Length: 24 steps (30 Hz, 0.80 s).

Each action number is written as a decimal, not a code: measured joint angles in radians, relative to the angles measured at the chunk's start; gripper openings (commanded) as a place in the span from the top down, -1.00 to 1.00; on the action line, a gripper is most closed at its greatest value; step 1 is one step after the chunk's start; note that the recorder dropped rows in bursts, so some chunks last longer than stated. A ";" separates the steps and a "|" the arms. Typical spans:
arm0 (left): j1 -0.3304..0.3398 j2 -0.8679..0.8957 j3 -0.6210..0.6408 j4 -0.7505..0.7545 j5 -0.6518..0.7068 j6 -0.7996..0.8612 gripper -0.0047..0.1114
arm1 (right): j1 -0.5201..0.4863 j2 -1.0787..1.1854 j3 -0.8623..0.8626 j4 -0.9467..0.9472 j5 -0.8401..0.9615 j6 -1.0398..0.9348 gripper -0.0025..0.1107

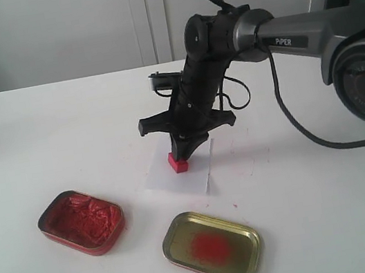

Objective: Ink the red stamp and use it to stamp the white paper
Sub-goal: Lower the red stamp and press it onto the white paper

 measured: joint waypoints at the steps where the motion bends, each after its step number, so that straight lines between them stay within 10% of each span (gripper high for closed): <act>1: 0.000 0.000 0.000 0.000 0.000 0.000 0.92 | -0.004 0.000 0.000 0.006 0.002 -0.002 0.96; 24: 0.000 0.000 0.000 0.000 0.000 0.000 0.92 | -0.043 0.011 -0.002 0.062 0.024 -0.024 0.96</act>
